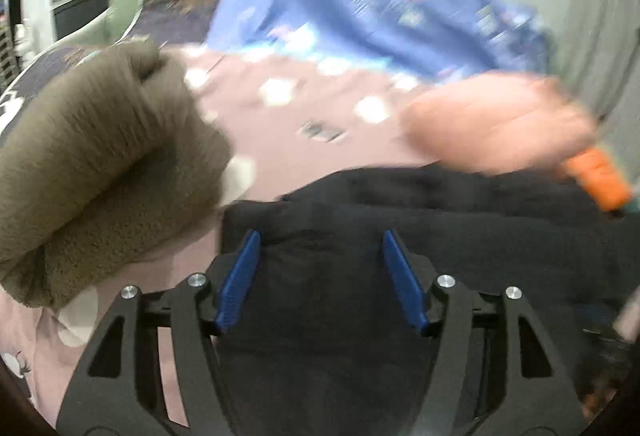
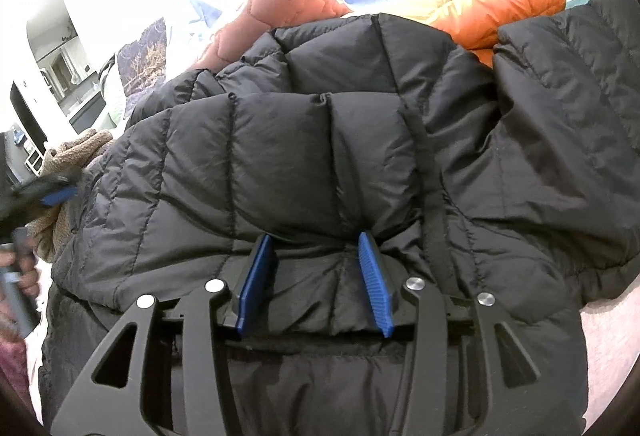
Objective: Fold large clothes
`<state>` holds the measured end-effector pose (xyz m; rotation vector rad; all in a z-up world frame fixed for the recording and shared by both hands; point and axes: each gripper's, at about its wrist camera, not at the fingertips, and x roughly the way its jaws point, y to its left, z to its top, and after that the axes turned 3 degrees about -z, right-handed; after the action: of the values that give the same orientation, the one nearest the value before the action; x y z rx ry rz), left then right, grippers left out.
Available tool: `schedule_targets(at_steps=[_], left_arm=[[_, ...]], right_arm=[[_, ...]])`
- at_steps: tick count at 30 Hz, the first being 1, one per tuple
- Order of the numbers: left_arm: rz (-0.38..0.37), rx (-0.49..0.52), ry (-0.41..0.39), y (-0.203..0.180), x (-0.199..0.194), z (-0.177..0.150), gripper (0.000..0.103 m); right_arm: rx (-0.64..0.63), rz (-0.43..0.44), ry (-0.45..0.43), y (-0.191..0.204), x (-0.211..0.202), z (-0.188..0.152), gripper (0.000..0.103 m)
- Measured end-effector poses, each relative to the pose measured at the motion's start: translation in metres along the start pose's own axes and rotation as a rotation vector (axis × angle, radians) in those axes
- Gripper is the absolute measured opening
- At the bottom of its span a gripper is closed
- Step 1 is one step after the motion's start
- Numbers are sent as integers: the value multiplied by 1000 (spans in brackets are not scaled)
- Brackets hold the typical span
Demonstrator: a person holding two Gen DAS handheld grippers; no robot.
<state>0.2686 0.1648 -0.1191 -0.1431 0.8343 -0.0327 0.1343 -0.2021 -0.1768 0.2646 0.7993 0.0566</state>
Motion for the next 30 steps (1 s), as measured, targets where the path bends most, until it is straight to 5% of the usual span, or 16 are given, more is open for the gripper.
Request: schedule_targets(at_steps=[2,4,8,13,17,21,30], left_arm=[[13,-43,60,13,28,-5,81],[-24,-111,41,26,23,-6,81],[11,-89,-2,14,-7,-5,77],[-163,12,-109,-46,-73,-13,81],[-295,128,-67,-110,-74,-43,90],[-138,290,12,-146,-21,-90,93],[-182,241,23,-135,-21,-89,97]], right_arm=[[-8,7,2,2,1,0,46],[-11,3,5,3,2,-1,47],[-19,8,10,3,4,1,51],[-30,5,7,6,4,1,54],[-20,16,4,5,3,1,54],[2,37,-1,0,2,-1,54],[76,91,-40,-21,-35,10,54]])
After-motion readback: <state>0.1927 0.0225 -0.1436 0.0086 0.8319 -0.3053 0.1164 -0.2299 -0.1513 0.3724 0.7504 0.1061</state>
